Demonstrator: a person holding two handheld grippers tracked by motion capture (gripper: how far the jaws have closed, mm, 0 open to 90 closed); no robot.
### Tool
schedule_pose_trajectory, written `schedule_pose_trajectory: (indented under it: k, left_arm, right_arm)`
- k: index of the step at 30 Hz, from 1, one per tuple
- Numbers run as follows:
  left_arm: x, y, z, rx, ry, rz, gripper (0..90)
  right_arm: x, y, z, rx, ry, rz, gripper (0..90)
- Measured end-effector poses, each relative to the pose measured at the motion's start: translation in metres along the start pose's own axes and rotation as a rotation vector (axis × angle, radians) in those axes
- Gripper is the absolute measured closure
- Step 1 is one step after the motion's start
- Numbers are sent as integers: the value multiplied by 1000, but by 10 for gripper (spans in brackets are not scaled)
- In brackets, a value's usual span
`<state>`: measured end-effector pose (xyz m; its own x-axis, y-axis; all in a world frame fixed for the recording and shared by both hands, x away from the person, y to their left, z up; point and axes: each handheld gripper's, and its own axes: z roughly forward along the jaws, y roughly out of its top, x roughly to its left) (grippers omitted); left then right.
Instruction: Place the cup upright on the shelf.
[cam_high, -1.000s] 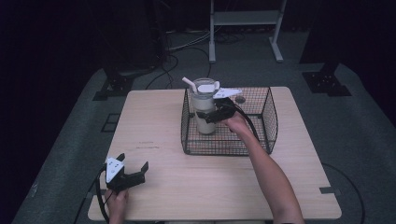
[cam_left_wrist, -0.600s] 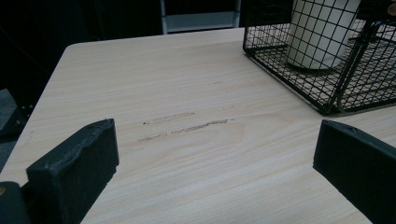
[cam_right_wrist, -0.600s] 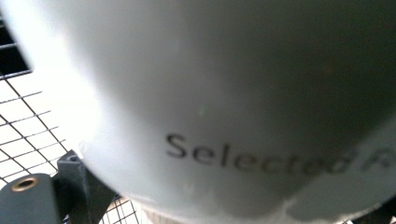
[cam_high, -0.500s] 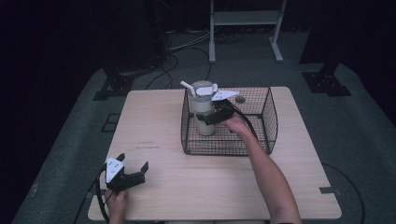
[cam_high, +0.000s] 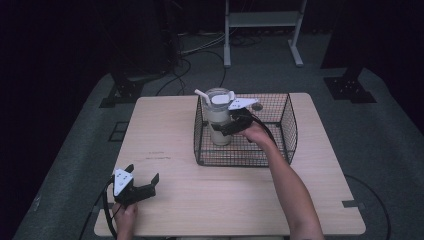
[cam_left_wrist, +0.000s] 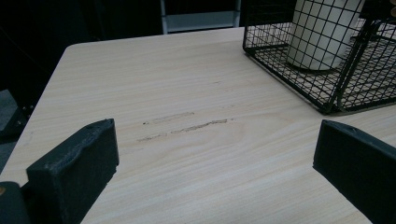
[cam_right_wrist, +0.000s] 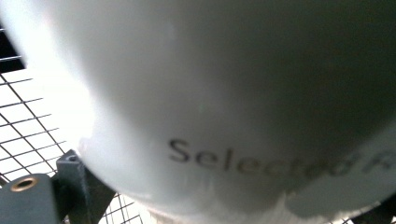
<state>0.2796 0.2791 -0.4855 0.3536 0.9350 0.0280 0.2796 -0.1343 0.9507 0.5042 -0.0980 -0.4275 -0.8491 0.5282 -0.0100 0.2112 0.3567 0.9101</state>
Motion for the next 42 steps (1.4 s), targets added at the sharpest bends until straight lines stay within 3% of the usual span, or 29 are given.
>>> schedule_pose_trajectory:
  k: [42]
  left_arm:
    - [0,0,0,5,2,3,0]
  right_arm:
    - [-3,-4,-17,32,4,-19,76]
